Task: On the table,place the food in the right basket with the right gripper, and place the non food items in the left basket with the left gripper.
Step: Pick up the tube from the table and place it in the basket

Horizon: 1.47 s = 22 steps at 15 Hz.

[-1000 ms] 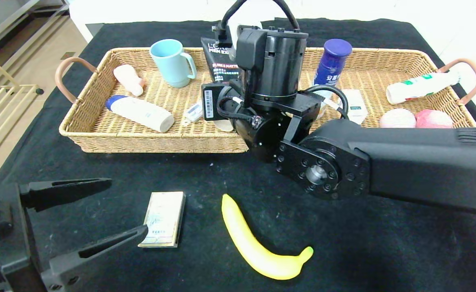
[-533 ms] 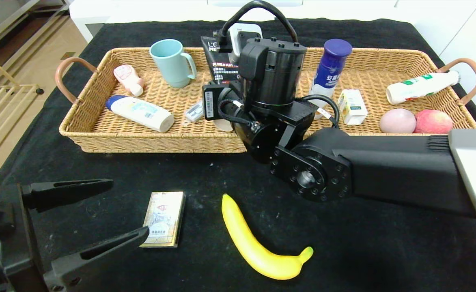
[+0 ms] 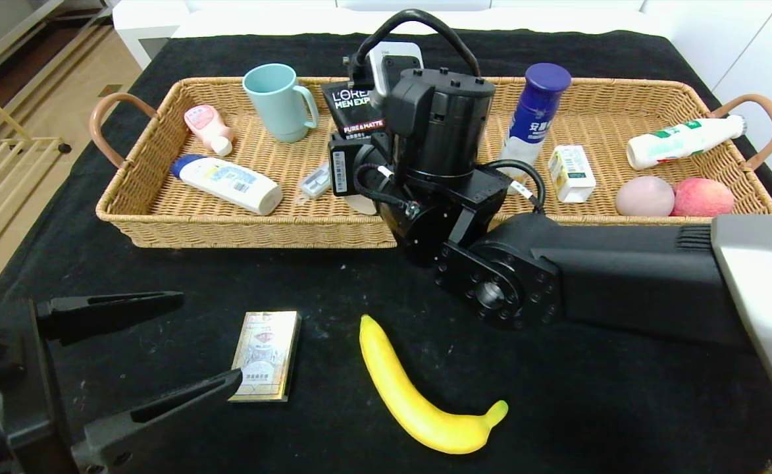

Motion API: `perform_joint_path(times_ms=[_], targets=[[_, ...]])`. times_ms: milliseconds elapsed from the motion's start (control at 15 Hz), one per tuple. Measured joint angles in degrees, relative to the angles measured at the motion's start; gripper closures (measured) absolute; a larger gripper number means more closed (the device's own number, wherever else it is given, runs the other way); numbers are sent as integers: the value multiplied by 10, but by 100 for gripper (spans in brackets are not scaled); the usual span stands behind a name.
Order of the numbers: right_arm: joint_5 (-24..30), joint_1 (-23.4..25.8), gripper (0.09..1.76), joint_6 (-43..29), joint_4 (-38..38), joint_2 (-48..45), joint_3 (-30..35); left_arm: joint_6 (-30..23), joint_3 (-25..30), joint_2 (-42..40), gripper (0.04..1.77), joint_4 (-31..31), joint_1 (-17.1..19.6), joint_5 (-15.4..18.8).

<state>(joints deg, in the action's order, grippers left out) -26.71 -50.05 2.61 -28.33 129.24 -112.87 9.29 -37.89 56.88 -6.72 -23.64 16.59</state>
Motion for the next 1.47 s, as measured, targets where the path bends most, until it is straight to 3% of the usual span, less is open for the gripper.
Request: perform_joint_path(times_ms=[400, 867, 1467], targets=[[1, 0, 36, 1, 1, 1, 0, 0, 1, 0, 9, 0, 0, 0], [-2, -9, 23, 4, 6, -20, 18, 0, 2, 2, 9, 0, 0, 0], [16, -17, 17, 8, 41, -160, 251, 0, 4, 6, 9, 0, 0, 0]])
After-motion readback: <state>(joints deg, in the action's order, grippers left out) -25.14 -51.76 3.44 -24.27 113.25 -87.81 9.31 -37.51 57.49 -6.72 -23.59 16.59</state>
